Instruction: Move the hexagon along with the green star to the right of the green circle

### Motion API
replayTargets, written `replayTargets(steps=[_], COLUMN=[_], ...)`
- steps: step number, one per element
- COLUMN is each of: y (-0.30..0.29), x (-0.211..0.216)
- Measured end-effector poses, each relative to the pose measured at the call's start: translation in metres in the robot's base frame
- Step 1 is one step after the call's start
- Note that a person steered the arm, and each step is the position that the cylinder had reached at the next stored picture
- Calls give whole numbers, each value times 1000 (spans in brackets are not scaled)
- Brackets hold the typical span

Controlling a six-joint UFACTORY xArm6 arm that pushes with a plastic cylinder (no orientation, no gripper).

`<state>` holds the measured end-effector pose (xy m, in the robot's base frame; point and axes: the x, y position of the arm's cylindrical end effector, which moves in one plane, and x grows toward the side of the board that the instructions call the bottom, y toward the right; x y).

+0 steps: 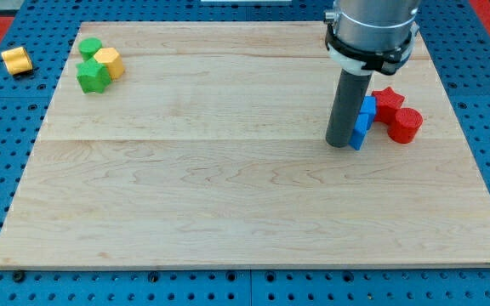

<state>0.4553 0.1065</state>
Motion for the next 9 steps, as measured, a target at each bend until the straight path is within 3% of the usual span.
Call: replayTargets(steps=[2,3,4,5,7,8,9], y=[-297,-360,-373,-332,-312,-257,-255], x=[-12,-86,-146,-151,-172,-172,-151])
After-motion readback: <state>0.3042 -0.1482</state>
